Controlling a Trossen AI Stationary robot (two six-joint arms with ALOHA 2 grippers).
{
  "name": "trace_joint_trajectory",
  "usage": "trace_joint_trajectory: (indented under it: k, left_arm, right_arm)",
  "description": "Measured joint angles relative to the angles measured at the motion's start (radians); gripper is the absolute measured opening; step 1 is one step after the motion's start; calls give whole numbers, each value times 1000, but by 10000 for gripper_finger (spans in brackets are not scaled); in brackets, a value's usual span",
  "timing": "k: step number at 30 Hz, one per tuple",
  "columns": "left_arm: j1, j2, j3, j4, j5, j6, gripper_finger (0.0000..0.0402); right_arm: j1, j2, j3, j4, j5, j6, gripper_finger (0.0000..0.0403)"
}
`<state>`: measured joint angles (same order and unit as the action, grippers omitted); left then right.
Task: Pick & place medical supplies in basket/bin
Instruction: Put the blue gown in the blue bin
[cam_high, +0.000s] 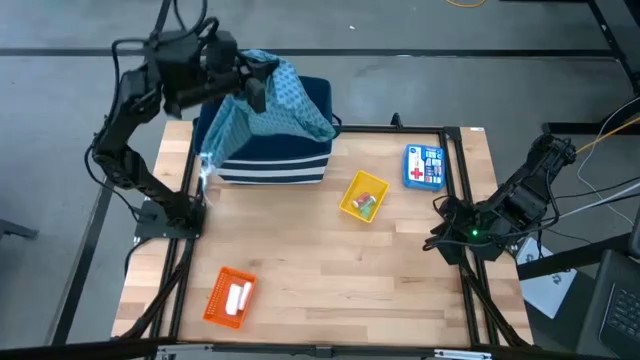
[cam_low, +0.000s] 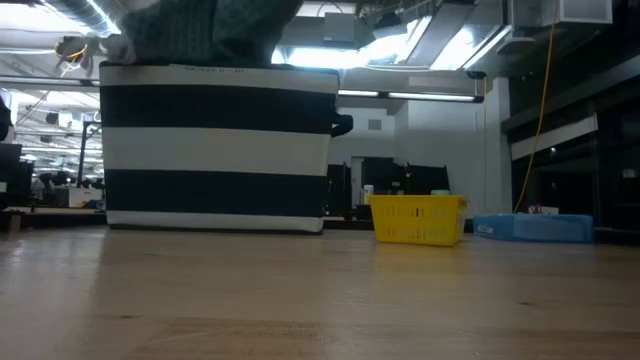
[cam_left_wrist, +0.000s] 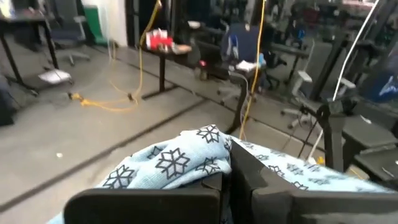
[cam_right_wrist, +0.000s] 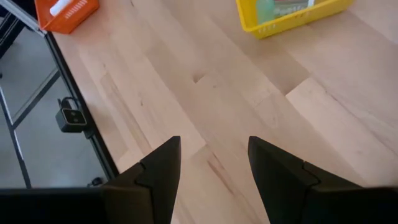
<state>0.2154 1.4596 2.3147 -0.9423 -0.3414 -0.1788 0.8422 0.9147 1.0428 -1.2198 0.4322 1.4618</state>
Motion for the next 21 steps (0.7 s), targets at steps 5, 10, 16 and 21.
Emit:
trace_joint_trajectory:
  k: [5, 10, 16, 21]
  left_arm:
    - [162, 31, 0, -19, 199, -9, 2]
    - [294, 116, 0, -35, 372, -13, 2]
    - [419, 260, 0, -162, 420, -21, 2]
    - [468, 372, -1, -264, 433, -20, 2]
  right_arm:
    - [-23, 0, 0, 0, 6, 0, 189]
    - [-30, 0, 0, 1, 6, 0, 189]
    - [-30, 0, 0, 0, 6, -2, 189]
    - [-30, 4, 0, 0, 6, -2, 189]
